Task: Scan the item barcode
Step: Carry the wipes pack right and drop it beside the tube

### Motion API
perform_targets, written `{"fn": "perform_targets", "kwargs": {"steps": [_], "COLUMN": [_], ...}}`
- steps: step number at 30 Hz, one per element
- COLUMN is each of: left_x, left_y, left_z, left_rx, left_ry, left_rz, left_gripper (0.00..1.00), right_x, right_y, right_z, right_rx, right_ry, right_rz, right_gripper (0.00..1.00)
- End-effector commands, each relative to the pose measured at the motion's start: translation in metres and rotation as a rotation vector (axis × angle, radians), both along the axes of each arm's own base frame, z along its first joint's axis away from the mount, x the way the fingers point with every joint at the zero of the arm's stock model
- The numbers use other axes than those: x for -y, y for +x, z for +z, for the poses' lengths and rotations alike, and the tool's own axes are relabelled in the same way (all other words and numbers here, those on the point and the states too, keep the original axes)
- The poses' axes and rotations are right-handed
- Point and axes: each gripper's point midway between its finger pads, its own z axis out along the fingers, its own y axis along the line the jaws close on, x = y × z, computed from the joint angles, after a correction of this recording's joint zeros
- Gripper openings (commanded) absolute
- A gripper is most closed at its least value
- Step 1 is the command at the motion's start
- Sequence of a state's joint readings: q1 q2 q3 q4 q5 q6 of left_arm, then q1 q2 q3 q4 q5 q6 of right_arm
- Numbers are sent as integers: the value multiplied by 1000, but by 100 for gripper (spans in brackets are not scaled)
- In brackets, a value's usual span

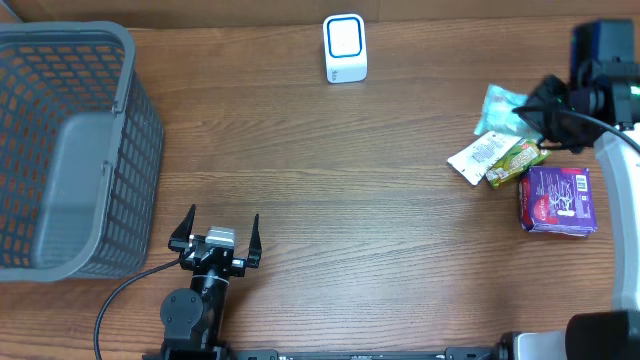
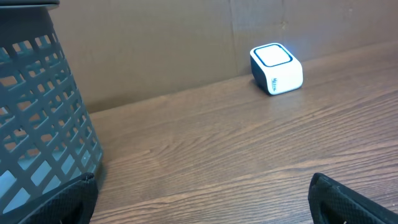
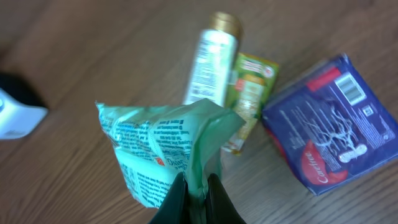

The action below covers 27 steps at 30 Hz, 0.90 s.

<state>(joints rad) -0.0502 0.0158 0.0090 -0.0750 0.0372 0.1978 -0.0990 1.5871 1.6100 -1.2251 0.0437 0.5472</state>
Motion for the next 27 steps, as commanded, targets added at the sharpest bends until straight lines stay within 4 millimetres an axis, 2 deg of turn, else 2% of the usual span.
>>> {"fn": "perform_targets", "kwargs": {"steps": [1, 3, 5, 7, 8, 9, 10, 11, 14, 17, 21, 22, 27], "left_x": [-1, -1, -1, -1, -1, -1, -1, -1, -1, -1, -1, -1, -1], "left_y": [0, 0, 0, 0, 0, 0, 0, 0, 0, 0, 0, 0, 0], "left_z": [-1, -1, -1, -1, -1, -1, -1, -1, -1, -1, -1, -1, -1], "left_rx": [-1, -1, -1, -1, -1, -1, -1, -1, -1, -1, -1, -1, -1], "left_ry": [-3, -3, -3, -3, -3, -3, -3, -3, -3, -3, -3, -3, -3], "left_rz": [6, 6, 6, 6, 6, 6, 6, 6, 6, 6, 6, 6, 6], "left_gripper": [100, 100, 100, 100, 100, 99, 100, 100, 99, 100, 100, 100, 100], "right_x": [10, 19, 23, 27, 30, 31, 31, 31, 31, 25, -10, -30, -65], "right_y": [-6, -10, -15, -19, -21, -22, -22, -21, -23, -28, -39, -48, -78], "right_z": [-30, -54, -65, -71, -71, -71, -69, -63, -39, -5, 37, 52, 79], "right_rx": [-38, -59, -76, -96, -103, -106, -104, -101, -89, -58, 14, 52, 119], "right_ry": [59, 62, 64, 48, 34, 24, 24, 14, -7, -16, 38, 67, 99], "right_rz": [-61, -88, -99, -110, -114, -116, -113, -89, -42, 21, 230, 327, 459], "right_gripper": [8, 15, 24, 38, 52, 59, 61, 67, 70, 75, 82, 85, 91]}}
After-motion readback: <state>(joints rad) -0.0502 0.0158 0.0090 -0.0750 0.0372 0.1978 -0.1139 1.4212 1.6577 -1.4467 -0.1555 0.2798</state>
